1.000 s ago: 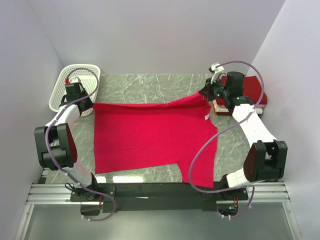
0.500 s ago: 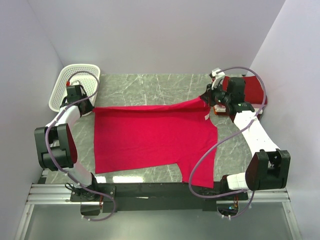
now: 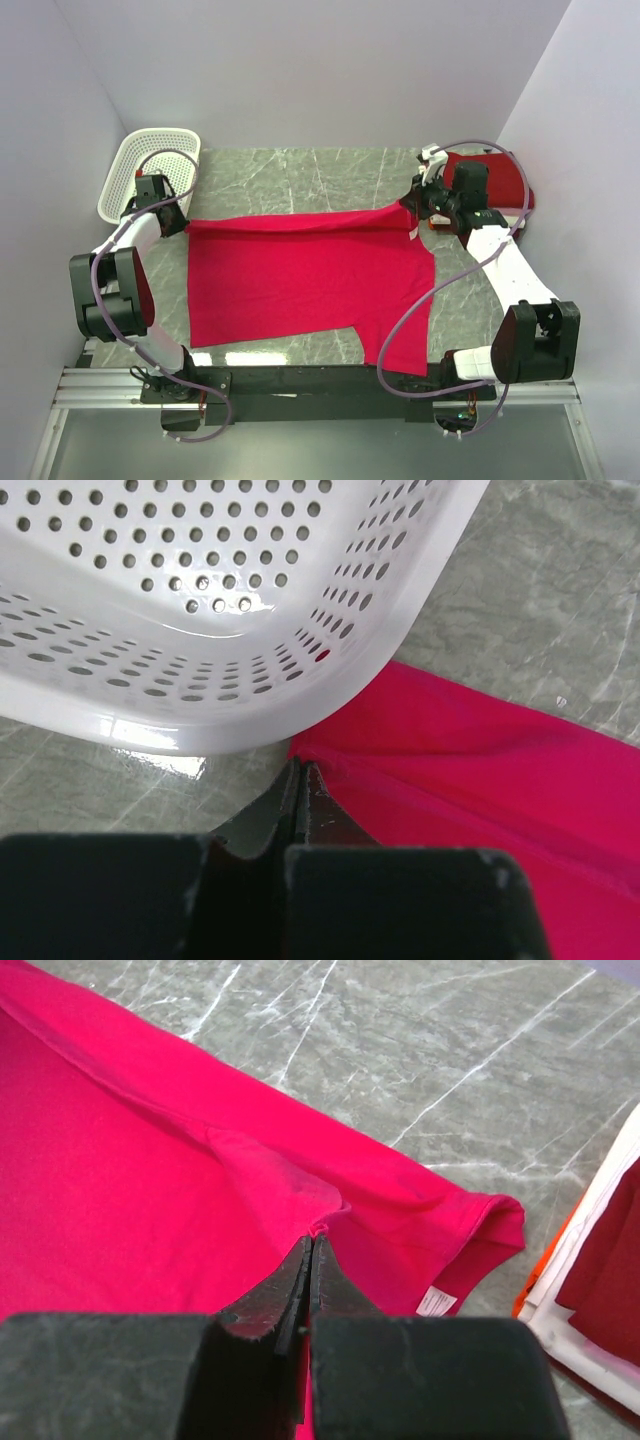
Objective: Fold and stack the t-shirts
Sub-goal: Fold the tshirt
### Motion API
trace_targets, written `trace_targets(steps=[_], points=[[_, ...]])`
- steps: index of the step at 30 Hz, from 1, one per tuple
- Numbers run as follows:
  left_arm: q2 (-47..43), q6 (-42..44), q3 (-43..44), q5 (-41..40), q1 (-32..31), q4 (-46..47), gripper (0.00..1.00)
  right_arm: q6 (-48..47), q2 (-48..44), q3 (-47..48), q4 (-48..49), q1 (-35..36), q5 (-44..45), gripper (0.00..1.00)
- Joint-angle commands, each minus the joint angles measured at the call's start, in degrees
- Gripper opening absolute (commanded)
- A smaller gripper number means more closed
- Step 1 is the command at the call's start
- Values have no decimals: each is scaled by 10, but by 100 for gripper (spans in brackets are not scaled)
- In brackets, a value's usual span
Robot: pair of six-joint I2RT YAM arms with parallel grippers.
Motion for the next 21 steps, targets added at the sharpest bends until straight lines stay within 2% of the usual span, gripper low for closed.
trace_targets(steps=[1, 21], points=[[-16, 12, -4, -4, 1, -8, 0, -12, -29, -4, 11, -1, 1, 0], [-36, 14, -19, 20, 2, -45, 1, -10, -14, -4, 5, -6, 12, 0]])
